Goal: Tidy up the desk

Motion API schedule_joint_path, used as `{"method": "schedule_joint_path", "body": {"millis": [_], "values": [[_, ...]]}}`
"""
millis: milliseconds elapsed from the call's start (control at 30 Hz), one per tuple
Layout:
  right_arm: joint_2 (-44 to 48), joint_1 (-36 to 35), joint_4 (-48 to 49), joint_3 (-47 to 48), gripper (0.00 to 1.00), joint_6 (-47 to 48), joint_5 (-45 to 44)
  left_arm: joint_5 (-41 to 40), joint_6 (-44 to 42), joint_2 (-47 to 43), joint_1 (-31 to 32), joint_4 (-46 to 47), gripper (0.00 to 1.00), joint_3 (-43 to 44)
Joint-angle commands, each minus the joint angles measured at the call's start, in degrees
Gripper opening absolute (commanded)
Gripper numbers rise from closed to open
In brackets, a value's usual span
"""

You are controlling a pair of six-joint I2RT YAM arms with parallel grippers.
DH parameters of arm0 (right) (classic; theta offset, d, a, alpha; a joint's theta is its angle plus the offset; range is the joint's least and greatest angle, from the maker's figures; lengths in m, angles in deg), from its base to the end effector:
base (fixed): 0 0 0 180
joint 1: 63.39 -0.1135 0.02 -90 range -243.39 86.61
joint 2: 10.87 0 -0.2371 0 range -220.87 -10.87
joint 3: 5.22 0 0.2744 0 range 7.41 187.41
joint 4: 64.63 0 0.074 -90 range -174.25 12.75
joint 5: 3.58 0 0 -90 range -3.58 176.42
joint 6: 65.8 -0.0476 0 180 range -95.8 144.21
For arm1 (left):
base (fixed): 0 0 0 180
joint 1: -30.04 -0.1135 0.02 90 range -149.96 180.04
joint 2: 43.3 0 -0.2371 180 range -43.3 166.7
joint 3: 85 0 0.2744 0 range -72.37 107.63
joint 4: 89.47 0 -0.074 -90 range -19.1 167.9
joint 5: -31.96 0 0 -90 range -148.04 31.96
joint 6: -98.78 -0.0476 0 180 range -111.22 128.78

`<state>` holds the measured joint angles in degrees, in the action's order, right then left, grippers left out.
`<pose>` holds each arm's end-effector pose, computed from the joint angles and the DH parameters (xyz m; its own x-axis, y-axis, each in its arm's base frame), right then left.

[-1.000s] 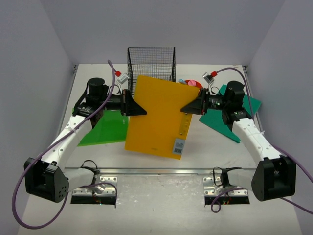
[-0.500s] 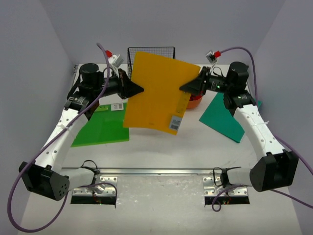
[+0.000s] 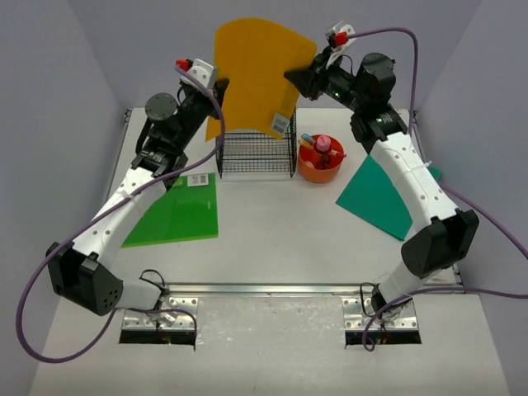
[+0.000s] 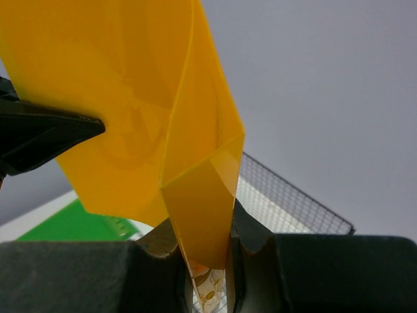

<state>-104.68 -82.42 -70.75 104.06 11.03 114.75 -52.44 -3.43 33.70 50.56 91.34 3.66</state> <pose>0.3845 0.1565 0.4421 -0.0167 0.2064 -0.9783 -0.7455 0.6495 0.1497 0.3298 -0.1284 0.4262 0.2903 0.1161 -0.9499 0.3854 0.8944 0.2271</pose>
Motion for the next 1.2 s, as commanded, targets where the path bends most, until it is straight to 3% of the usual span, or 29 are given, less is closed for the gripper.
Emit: {"method": "schedule_joint_path", "body": {"millis": [0, 133, 400, 700, 1167], "values": [[-2.8, -4.4, 7.4, 5.0, 0.0, 10.1, -11.5, -19.7, -10.3, 7.5, 2.7, 11.9, 0.0, 3.7], [-6.5, -7.4, 11.8, 8.2, 0.0, 16.6, -17.0, -19.7, -7.9, 15.0, 2.7, 15.2, 0.0, 9.8], [-12.1, -7.5, 15.9, 12.5, 0.0, 22.6, -15.9, -8.4, -4.8, 23.2, 1.1, 19.3, 0.0, 15.4], [-14.5, -5.1, 19.1, 10.1, 0.0, 22.7, -11.3, -1.6, 3.3, 29.2, -7.0, 18.5, 0.0, 20.1], [-19.4, -1.6, 20.4, 12.1, 0.0, 22.6, -7.0, 2.5, 3.5, 33.7, -9.0, 18.9, 0.0, 21.2]]}}
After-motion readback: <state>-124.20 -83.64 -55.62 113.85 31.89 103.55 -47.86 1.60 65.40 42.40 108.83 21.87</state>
